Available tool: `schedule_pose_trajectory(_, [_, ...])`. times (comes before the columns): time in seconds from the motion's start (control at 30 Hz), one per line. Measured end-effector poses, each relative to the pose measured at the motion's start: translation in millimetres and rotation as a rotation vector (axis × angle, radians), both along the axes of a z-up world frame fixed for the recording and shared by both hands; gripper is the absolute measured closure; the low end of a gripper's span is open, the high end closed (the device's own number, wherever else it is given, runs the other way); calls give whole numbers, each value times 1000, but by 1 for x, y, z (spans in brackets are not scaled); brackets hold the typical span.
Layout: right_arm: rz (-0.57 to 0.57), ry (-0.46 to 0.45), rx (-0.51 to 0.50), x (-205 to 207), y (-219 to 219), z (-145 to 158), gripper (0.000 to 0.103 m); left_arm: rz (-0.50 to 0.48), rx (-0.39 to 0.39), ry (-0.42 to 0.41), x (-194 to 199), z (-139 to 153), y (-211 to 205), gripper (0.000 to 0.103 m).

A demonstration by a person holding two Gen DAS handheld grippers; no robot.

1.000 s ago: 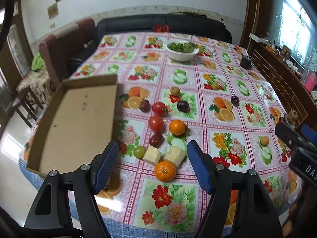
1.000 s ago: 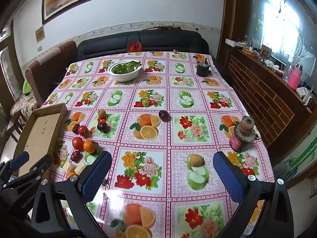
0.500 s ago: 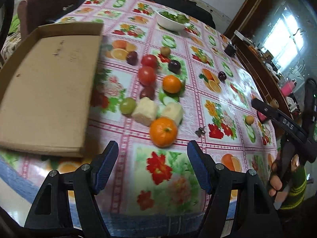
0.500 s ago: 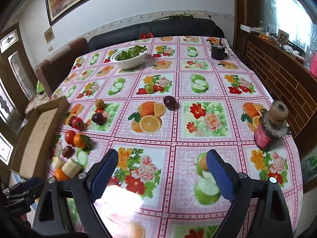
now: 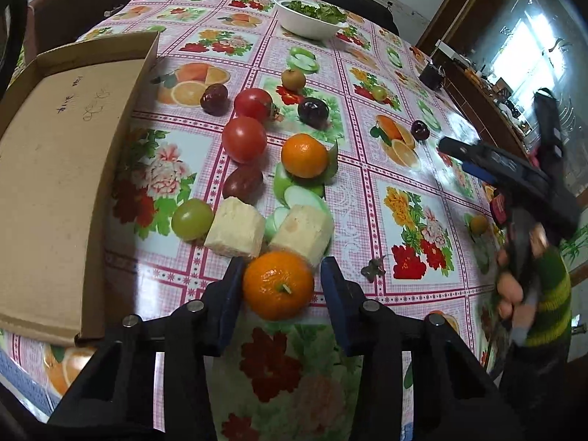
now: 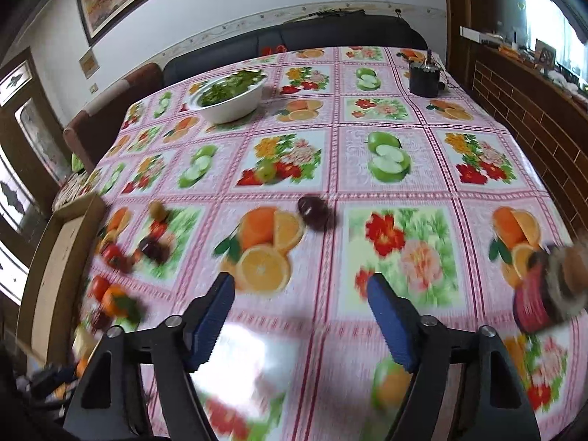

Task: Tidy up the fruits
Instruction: 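Grasp the mandarin orange with the left tool while the right tool grasps a dark plum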

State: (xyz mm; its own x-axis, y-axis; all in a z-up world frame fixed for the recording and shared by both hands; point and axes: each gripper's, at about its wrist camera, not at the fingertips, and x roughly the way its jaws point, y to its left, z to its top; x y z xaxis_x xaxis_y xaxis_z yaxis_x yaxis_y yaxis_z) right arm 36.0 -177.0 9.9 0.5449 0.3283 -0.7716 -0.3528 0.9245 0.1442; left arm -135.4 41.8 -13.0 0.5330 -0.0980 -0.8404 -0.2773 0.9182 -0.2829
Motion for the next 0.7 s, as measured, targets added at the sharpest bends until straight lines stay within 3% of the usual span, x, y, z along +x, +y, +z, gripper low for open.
schedule_pose_trajectory(0.07, [-4, 10, -3, 17, 2, -5, 37, -2, -13, -7, 1, 0, 2, 64])
schedule_pose_trajectory(0.2, [-24, 13, -37, 50, 10, -18, 38, -6, -23, -9, 2, -1, 6, 68])
schedule_pose_trajectory(0.3, [-21, 36, -61, 68, 17, -30, 48, -14, -38, -15, 0, -1, 8, 69])
schedule_pose_trajectory(0.37, [8, 27, -62, 67, 21, -28, 76, -20, -51, -14, -2, 0, 9, 69])
schedule_pose_trajectory(0.57, [33, 13, 23, 26, 23, -3, 75, -67, -45, -12, -11, 9, 2, 70])
schedule_pose_trajectory(0.7, [63, 18, 111, -12, 28, 16, 75, -74, -2, -35, -19, 24, 6, 70])
